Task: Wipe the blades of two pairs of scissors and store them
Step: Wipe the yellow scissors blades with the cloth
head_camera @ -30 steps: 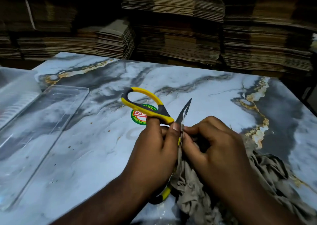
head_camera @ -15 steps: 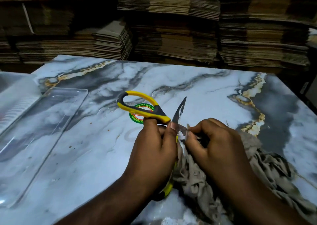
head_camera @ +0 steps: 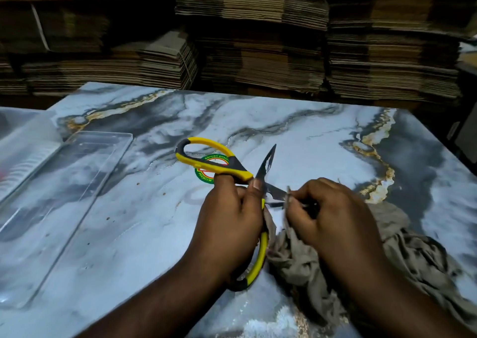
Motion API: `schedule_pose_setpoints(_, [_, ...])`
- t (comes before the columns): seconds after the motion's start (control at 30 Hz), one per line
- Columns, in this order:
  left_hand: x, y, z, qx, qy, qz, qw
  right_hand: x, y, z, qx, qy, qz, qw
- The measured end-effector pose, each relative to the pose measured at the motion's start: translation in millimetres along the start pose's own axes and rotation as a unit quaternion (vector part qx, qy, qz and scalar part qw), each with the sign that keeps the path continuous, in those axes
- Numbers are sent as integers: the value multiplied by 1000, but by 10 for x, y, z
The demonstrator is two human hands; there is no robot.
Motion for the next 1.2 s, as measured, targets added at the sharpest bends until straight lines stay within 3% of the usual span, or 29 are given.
schedule_pose_setpoints(0.1, [24, 16, 9, 1, -10, 24, 1000, 110, 49, -37, -15, -39, -5, 999])
schedule_pose_setpoints(0.27, [68, 21, -1, 7, 0, 101, 995, 187, 181, -134, 49, -152, -193, 968])
schedule_pose_setpoints(0.4, [22, -13, -35, 18, 9, 120, 993, 37, 154, -137, 35, -95, -207, 973])
schedule_pose_setpoints(0.57, [-35, 5, -76, 47, 4, 87, 995, -176, -65, -119, -26, 42, -117, 992])
schedule_pose_setpoints(0.77, [-86, -11, -83, 37, -6, 43, 998, -8, -38, -105, -34, 5, -85, 996])
schedule_pose_setpoints(0.97, [-46, -3, -94, 39, -1, 3, 999, -187, -63, -135, -18, 42, -133, 990])
schedule_pose_setpoints(1.2, [-53, -3, -51, 27, 2, -15, 1000, 130, 11, -117, -13, 5, -73, 997])
Point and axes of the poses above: each hand's wrist, its own z-axis away from the middle knuckle, its own y-axis out of the back of the hand, x = y × z, the point moved 2 cm from there along -z, towards the middle knuckle, and after that the axes turned 11 degrees about z, right-handed, at the moved point
